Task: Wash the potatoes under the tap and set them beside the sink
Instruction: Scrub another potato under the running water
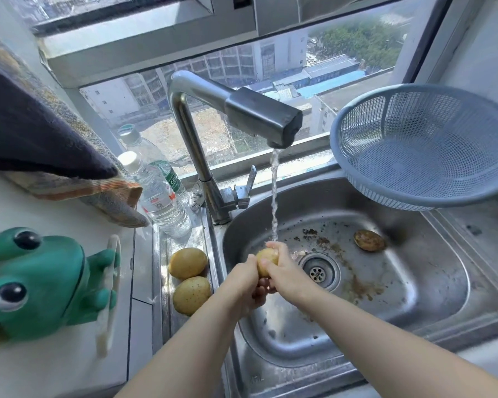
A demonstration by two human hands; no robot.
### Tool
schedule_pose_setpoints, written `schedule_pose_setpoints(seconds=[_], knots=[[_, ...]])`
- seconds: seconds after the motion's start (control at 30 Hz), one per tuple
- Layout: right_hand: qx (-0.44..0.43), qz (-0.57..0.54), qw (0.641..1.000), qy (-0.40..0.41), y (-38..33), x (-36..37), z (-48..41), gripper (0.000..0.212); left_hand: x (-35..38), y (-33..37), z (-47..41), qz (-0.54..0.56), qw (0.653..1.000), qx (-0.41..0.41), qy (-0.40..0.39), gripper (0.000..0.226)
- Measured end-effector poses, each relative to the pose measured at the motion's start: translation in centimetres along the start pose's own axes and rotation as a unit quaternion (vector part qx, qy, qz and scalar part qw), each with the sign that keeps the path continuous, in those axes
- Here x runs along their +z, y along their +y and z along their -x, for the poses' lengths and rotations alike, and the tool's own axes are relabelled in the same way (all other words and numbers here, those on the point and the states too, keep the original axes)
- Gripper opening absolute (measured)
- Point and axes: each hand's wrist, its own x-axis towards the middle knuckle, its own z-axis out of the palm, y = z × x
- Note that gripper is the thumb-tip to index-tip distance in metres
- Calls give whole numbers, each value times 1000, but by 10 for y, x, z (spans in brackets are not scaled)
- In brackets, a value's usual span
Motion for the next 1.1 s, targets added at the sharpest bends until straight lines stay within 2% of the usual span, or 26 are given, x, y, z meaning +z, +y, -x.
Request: schedule_pose_setpoints(seconds=[0.07, 0.13, 0.2, 0.27, 0.33, 0.4, 0.47, 0.53, 0.67, 0.77, 0.83, 0.97, 1.1], knots=[[-16, 5, 1000, 25, -2, 1, -1, 23, 2, 1, 1, 14, 1000, 12, 3, 54], [-22, 22, 995, 93, -4, 0, -6, 11, 9, 0, 3, 8, 999, 34, 1, 53], [-1, 5, 990, 142, -6, -2, -12, 15, 15, -2, 3, -23, 998, 51, -11, 51], [28, -14, 992, 119, -6, -5, -14, 20, 13, -1, 2, -55, 997, 55, -15, 51], [38, -33, 998, 41, -3, -7, -11, 18, 4, 2, -1, -62, 997, 45, -12, 52], [19, -25, 999, -5, 2, -8, -7, 34, -1, 5, -1, -48, 998, 36, -17, 52], [-21, 24, 999, 33, 2, -9, -3, 42, 1, 8, 0, -35, 998, 50, -17, 51], [-57, 49, 995, 68, -4, -9, 3, 39, 4, 9, 1, -18, 997, 68, -13, 50], [-75, 36, 996, 41, -14, -10, 12, 35, 4, 6, 4, 26, 997, 70, -29, 51], [-58, -4, 996, 61, -18, -8, 9, 22, 9, 1, 7, 29, 994, 94, -44, 53], [-49, -30, 992, 111, -18, -7, 1, 5, 16, -4, 8, 12, 988, 142, -64, 53], [-31, -23, 979, 199, -18, -9, -8, 31, 23, -16, 3, -64, 979, 184, -61, 45], [25, -74, 987, 139, -17, -13, 4, 35, 21, -16, 1, -45, 978, 204, -22, 37]])
